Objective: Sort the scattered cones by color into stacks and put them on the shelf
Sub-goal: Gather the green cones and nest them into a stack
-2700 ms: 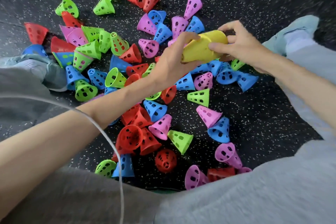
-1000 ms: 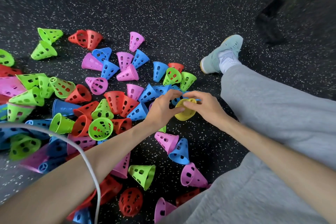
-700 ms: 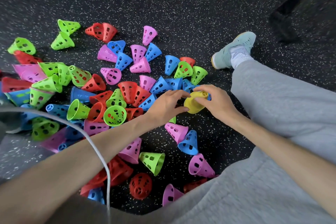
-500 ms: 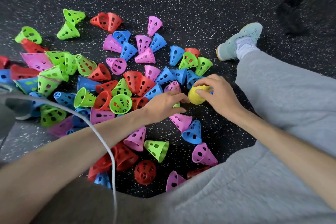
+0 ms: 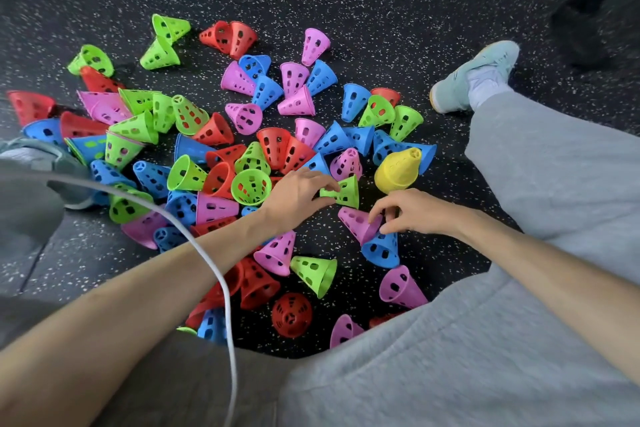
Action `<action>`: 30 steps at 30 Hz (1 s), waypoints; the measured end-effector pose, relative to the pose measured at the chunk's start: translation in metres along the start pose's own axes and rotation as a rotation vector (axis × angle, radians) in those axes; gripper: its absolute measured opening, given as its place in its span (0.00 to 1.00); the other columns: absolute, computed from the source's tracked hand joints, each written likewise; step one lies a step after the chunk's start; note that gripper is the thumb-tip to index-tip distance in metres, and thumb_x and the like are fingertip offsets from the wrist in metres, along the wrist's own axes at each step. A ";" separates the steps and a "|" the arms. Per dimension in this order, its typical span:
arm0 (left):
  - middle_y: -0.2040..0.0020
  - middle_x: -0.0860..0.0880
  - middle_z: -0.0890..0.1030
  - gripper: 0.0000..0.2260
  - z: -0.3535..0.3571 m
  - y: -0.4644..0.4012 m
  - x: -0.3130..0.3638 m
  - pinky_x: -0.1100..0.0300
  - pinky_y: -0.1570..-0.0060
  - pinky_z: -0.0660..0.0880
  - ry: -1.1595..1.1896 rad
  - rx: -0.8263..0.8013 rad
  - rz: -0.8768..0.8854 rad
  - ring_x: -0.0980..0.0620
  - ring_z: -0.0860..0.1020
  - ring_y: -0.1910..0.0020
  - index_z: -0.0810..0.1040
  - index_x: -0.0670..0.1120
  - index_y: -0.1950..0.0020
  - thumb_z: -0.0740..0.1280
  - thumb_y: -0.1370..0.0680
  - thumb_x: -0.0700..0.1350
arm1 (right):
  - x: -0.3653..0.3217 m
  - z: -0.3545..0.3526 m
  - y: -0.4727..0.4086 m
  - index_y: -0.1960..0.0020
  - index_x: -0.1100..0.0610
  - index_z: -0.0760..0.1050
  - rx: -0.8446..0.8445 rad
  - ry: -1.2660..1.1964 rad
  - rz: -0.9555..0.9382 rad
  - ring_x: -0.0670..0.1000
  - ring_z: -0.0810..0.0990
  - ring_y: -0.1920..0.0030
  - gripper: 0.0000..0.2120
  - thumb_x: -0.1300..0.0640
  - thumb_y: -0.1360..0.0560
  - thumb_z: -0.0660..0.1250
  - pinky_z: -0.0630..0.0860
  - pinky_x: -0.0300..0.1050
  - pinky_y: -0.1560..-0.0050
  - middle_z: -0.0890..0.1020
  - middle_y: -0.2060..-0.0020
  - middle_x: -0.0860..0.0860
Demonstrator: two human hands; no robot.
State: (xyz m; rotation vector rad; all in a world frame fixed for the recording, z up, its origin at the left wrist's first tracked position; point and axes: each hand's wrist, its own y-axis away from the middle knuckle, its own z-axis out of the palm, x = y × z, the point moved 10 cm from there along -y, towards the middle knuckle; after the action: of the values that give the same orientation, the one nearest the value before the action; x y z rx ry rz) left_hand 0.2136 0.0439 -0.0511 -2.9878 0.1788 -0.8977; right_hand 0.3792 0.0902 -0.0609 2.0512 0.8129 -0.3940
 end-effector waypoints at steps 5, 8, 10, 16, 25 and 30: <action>0.34 0.50 0.76 0.21 0.016 -0.010 0.001 0.48 0.45 0.78 0.086 -0.099 -0.066 0.49 0.78 0.40 0.74 0.52 0.30 0.72 0.21 0.52 | 0.004 -0.017 -0.008 0.39 0.43 0.81 0.129 0.001 -0.002 0.40 0.73 0.63 0.11 0.52 0.21 0.70 0.72 0.43 0.57 0.81 0.48 0.49; 0.39 0.52 0.75 0.20 0.023 -0.007 0.006 0.48 0.53 0.79 0.086 -0.129 -0.028 0.52 0.79 0.50 0.72 0.49 0.32 0.71 0.21 0.55 | -0.002 -0.020 -0.018 0.32 0.40 0.76 0.151 -0.047 -0.031 0.39 0.75 0.53 0.18 0.51 0.20 0.69 0.75 0.42 0.48 0.78 0.36 0.47; 0.45 0.53 0.74 0.19 0.021 -0.002 0.008 0.49 0.56 0.78 0.069 -0.153 0.001 0.53 0.76 0.55 0.72 0.47 0.35 0.70 0.21 0.55 | -0.008 -0.019 -0.027 0.28 0.39 0.73 0.121 -0.056 -0.026 0.39 0.74 0.55 0.21 0.51 0.20 0.69 0.71 0.37 0.53 0.77 0.35 0.46; 0.53 0.55 0.82 0.15 0.017 0.010 -0.005 0.49 0.55 0.79 0.085 -0.170 -0.056 0.52 0.79 0.56 0.76 0.49 0.38 0.70 0.20 0.55 | -0.016 -0.006 -0.056 0.27 0.46 0.74 0.016 -0.006 0.032 0.50 0.71 0.29 0.23 0.49 0.21 0.70 0.69 0.46 0.35 0.71 0.25 0.49; 0.37 0.54 0.80 0.33 0.068 0.051 0.003 0.52 0.41 0.77 0.061 -0.589 -0.041 0.54 0.79 0.41 0.72 0.57 0.30 0.74 0.31 0.68 | -0.040 -0.033 -0.060 0.41 0.53 0.84 0.201 -0.052 -0.011 0.46 0.79 0.45 0.10 0.56 0.20 0.70 0.75 0.44 0.42 0.83 0.37 0.51; 0.32 0.51 0.75 0.38 0.081 0.071 0.010 0.48 0.38 0.75 -0.219 -0.753 0.109 0.49 0.74 0.34 0.66 0.57 0.25 0.73 0.30 0.69 | -0.045 -0.034 -0.050 0.42 0.56 0.85 0.234 -0.070 -0.029 0.41 0.80 0.58 0.09 0.57 0.20 0.69 0.77 0.38 0.56 0.84 0.43 0.47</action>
State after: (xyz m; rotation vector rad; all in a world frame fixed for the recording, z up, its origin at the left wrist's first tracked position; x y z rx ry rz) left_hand 0.2593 -0.0292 -0.1166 -3.6599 0.8340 -0.5670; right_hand 0.3114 0.1205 -0.0478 2.2294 0.7858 -0.5978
